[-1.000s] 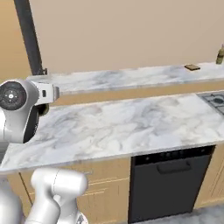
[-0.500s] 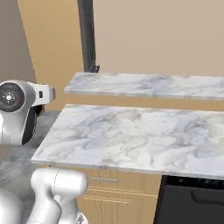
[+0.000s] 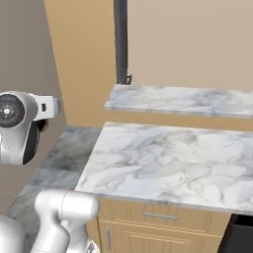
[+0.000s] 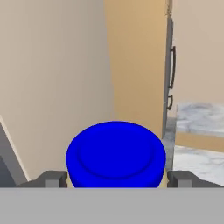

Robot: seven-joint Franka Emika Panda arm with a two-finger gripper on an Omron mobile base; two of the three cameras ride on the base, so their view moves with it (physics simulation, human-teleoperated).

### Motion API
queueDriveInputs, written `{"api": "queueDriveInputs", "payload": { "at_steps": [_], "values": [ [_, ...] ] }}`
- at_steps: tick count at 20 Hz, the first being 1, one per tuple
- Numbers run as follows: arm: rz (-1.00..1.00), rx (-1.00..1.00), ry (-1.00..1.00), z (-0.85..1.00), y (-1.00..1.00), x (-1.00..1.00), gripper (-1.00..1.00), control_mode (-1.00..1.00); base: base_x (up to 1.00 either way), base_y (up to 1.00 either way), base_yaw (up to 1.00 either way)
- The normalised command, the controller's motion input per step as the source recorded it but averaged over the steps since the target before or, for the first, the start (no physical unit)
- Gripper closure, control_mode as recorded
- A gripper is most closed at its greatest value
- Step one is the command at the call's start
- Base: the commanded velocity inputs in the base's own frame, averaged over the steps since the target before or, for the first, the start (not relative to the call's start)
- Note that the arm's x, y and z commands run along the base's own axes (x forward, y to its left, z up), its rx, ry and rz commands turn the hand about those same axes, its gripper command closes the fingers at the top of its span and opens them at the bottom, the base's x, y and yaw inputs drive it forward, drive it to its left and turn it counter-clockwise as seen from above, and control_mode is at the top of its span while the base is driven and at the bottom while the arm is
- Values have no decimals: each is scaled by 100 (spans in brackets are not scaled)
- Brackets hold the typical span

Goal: Move the mayonnaise and shaker from the cabinet to the dining counter.

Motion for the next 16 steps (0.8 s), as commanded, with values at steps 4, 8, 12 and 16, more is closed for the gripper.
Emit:
{"api": "queueDriveInputs", "payload": {
  "at_steps": [4, 8, 12, 16],
  "values": [
    [0, 0, 0, 0, 0, 0, 100, 100, 37, 77, 4],
    [0, 0, 0, 0, 0, 0, 100, 100, 36, 82, 2],
    [0, 0, 0, 0, 0, 0, 100, 100, 39, 82, 0],
    [0, 0, 0, 0, 0, 0, 100, 100, 57, 69, -2]
  ]
}}
